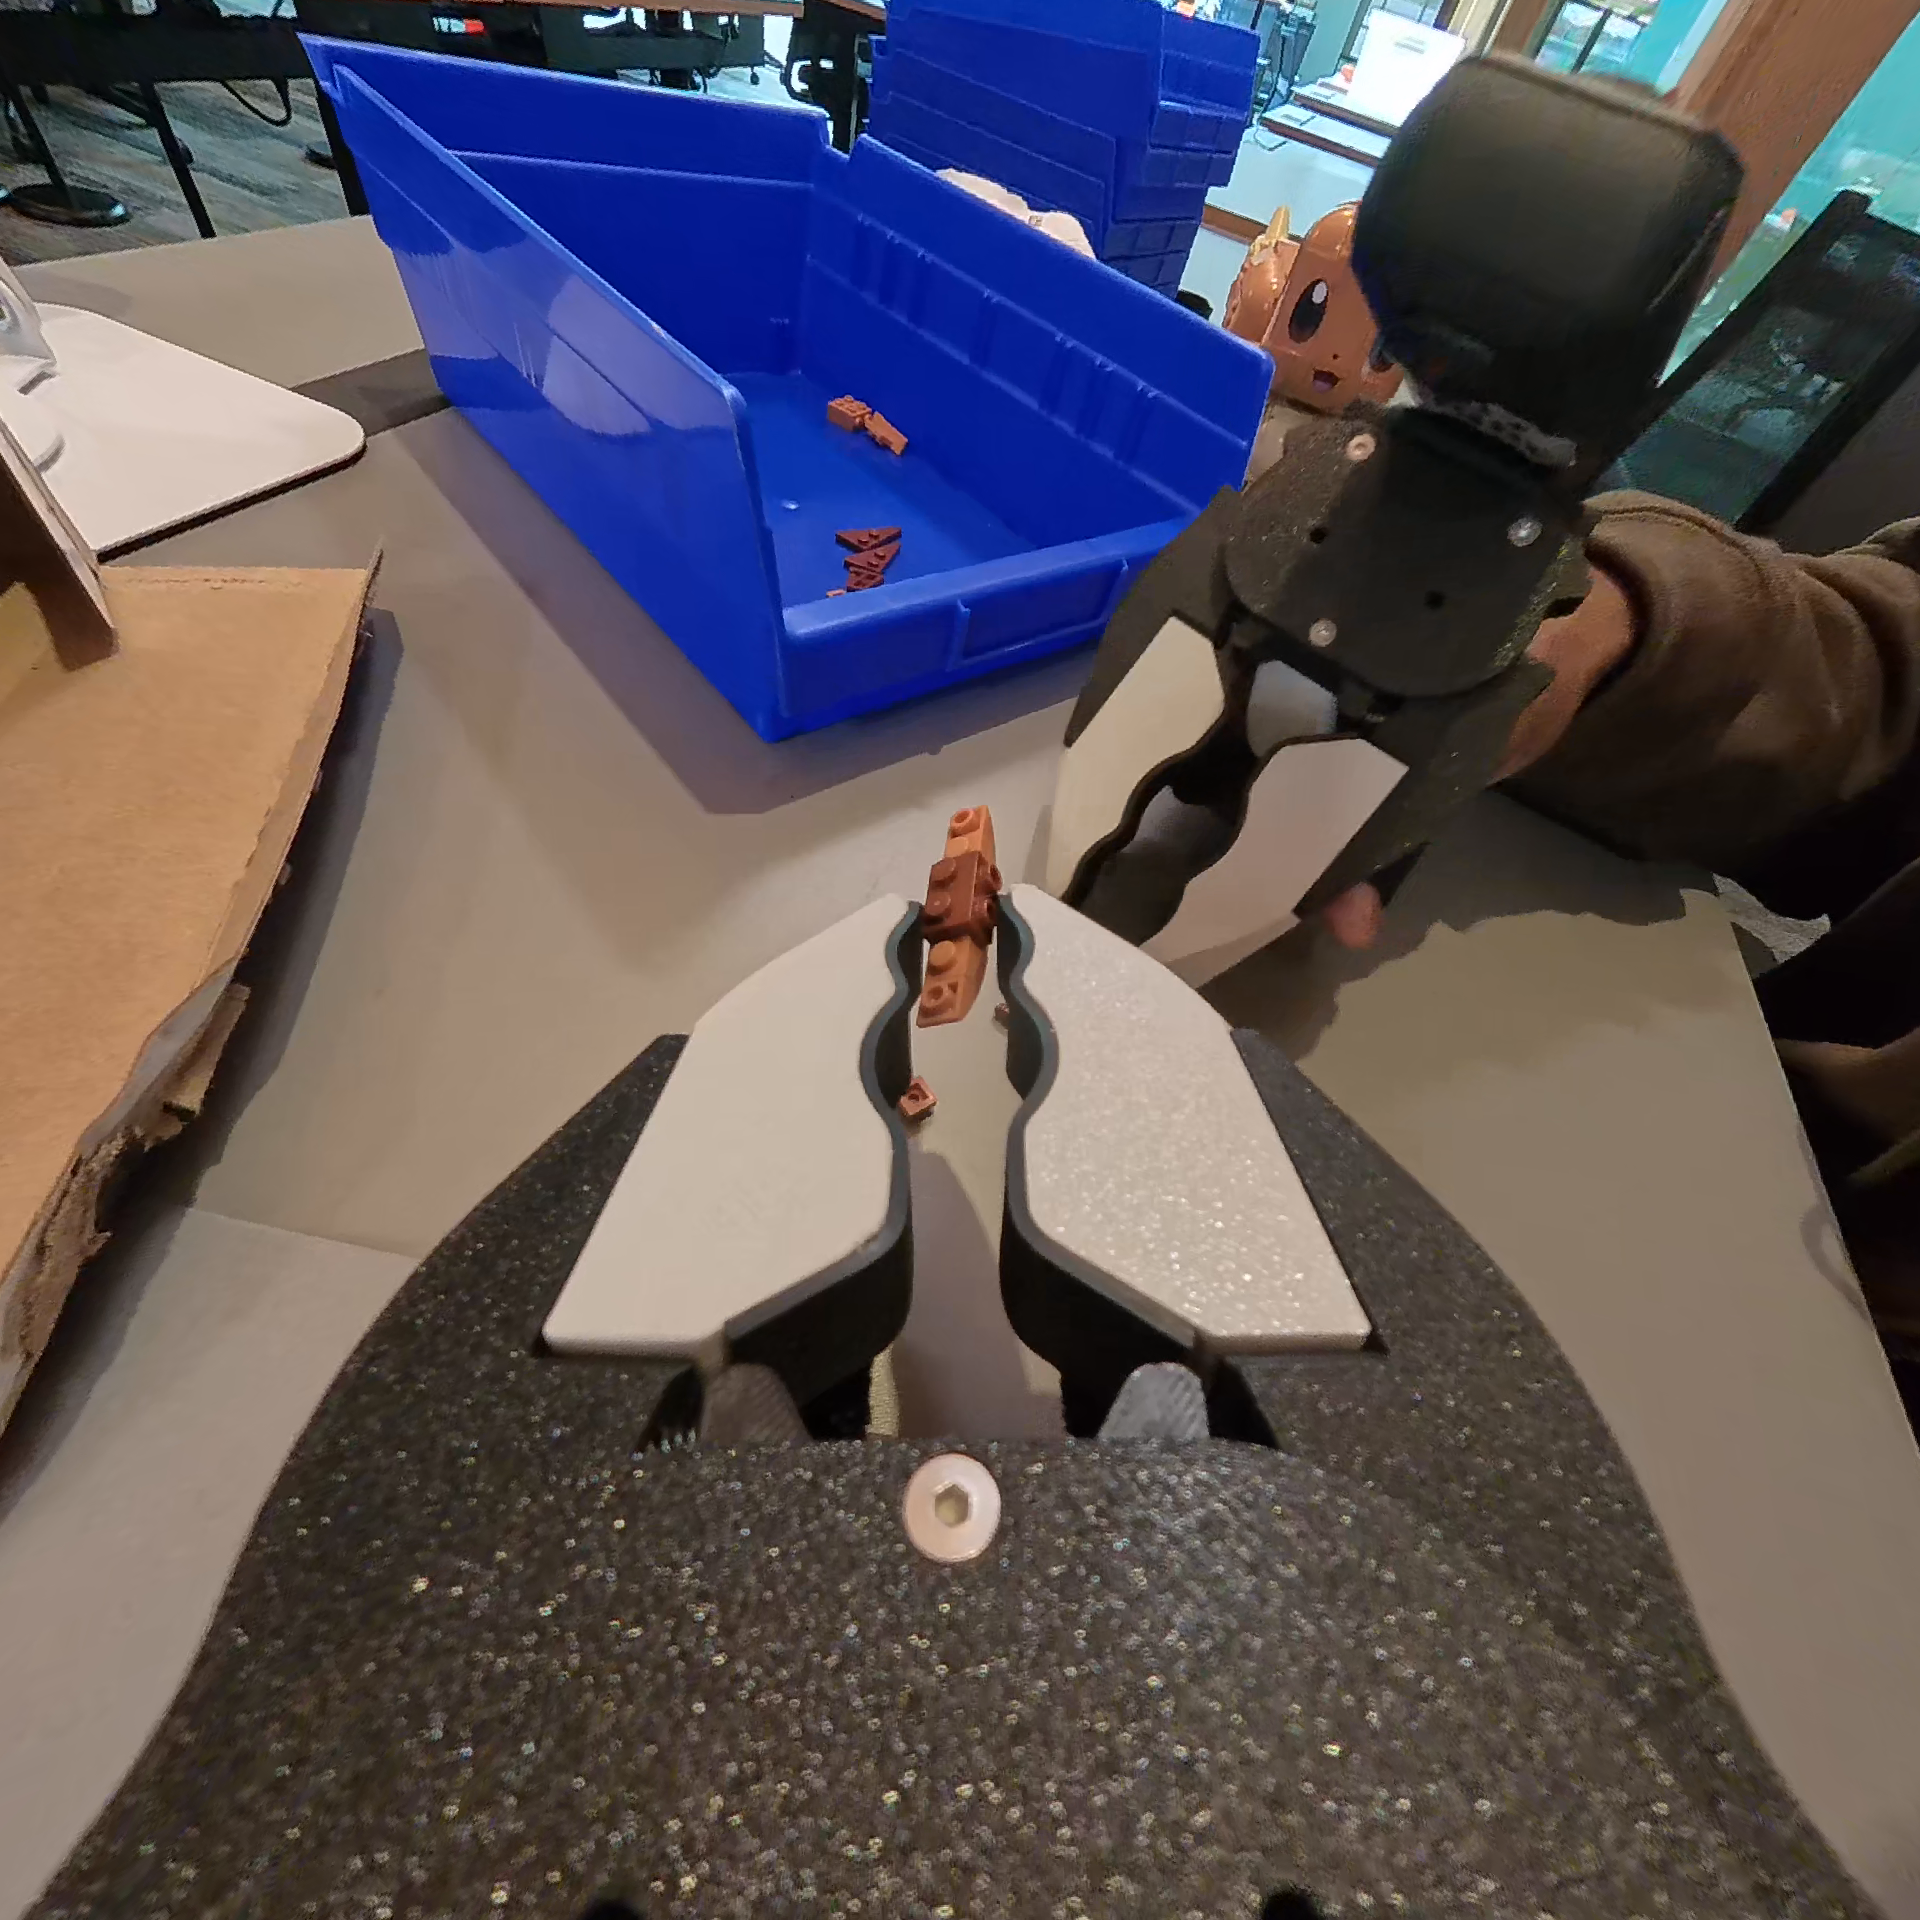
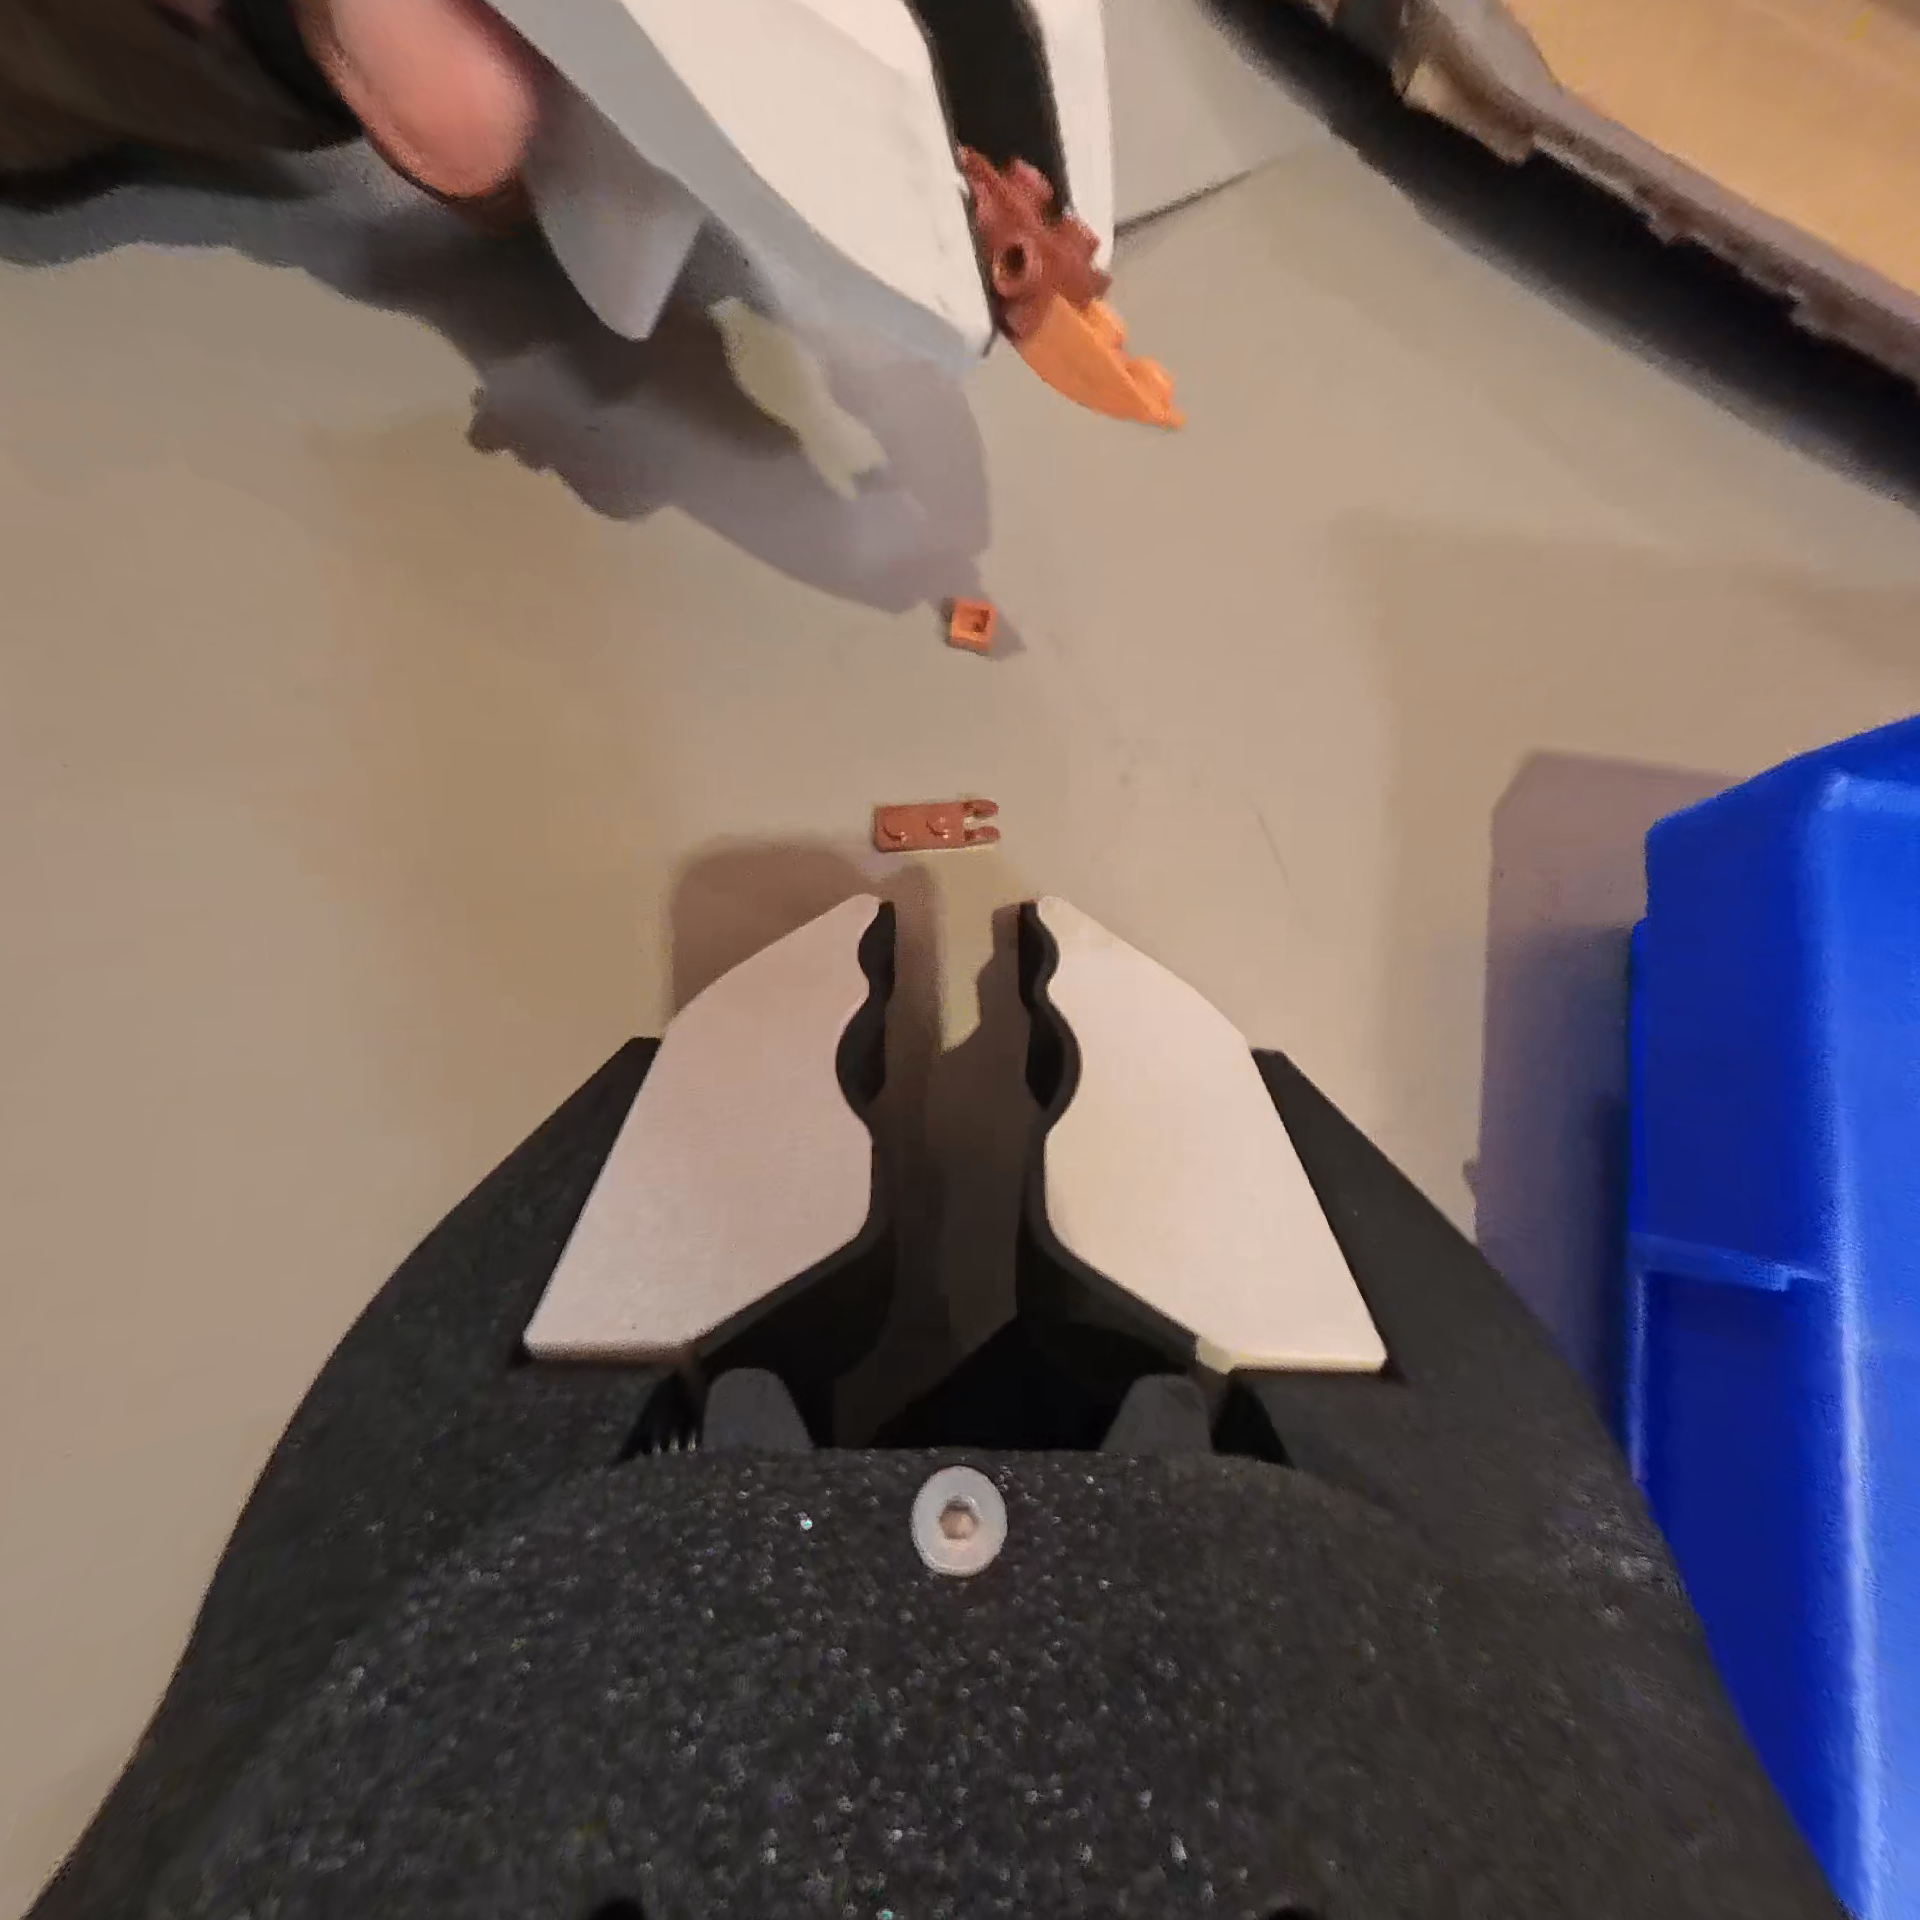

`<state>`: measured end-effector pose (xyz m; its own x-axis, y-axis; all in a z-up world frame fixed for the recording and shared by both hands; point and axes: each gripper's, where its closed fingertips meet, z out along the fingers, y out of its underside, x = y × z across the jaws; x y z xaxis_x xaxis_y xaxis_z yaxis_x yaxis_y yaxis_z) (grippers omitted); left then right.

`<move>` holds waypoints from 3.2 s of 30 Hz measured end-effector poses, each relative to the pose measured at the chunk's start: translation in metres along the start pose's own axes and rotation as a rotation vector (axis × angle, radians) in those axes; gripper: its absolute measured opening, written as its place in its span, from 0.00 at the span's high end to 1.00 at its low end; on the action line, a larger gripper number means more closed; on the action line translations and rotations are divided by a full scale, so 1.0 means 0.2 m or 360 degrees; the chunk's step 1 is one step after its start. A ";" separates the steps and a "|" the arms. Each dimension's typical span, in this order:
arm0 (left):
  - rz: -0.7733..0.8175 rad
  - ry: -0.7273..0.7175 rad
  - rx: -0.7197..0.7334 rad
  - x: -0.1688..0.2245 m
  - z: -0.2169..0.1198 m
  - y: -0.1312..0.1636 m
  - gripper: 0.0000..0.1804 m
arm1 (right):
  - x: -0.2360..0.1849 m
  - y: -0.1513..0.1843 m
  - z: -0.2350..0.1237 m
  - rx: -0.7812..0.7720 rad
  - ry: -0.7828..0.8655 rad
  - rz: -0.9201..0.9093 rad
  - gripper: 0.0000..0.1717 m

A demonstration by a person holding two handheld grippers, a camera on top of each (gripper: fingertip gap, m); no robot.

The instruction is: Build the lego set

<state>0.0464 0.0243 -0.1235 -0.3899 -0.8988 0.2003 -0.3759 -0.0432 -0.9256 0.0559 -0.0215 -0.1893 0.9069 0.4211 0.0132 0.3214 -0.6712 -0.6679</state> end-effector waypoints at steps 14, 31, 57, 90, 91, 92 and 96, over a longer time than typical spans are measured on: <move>0.0028 -0.0005 -0.0077 0.00 0.01 0.03 0.93 | -0.10 -0.07 0.02 0.0104 -0.0078 -0.0105 0.89; 0.0505 0.0116 -0.0441 0.03 -0.01 0.21 0.93 | 0.01 -0.10 0.04 0.0223 -0.0227 -0.0616 0.84; 0.0679 0.0171 -0.0702 0.07 -0.02 0.36 0.91 | -0.03 -0.12 0.06 0.0187 -0.0204 -0.0513 0.91; 0.0629 0.0199 -0.0682 0.14 0.05 0.35 0.94 | -0.10 -0.16 0.01 0.0161 -0.0381 -0.0519 0.96; 0.0632 0.0199 -0.0681 0.14 0.05 0.34 0.94 | -0.10 -0.16 0.01 0.0147 -0.0374 -0.0525 0.96; 0.0634 0.0200 -0.0680 0.14 0.05 0.34 0.94 | -0.10 -0.15 0.01 0.0133 -0.0368 -0.0530 0.96; 0.0639 0.0204 -0.0678 0.14 0.05 0.34 0.94 | -0.10 -0.14 0.02 0.0108 -0.0359 -0.0539 0.95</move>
<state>0.0177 -0.0085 -0.1849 -0.6595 -0.7478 -0.0767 -0.4721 0.4914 -0.7319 0.0268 -0.0089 -0.1746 0.6680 0.7396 0.0825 0.5660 -0.4329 -0.7016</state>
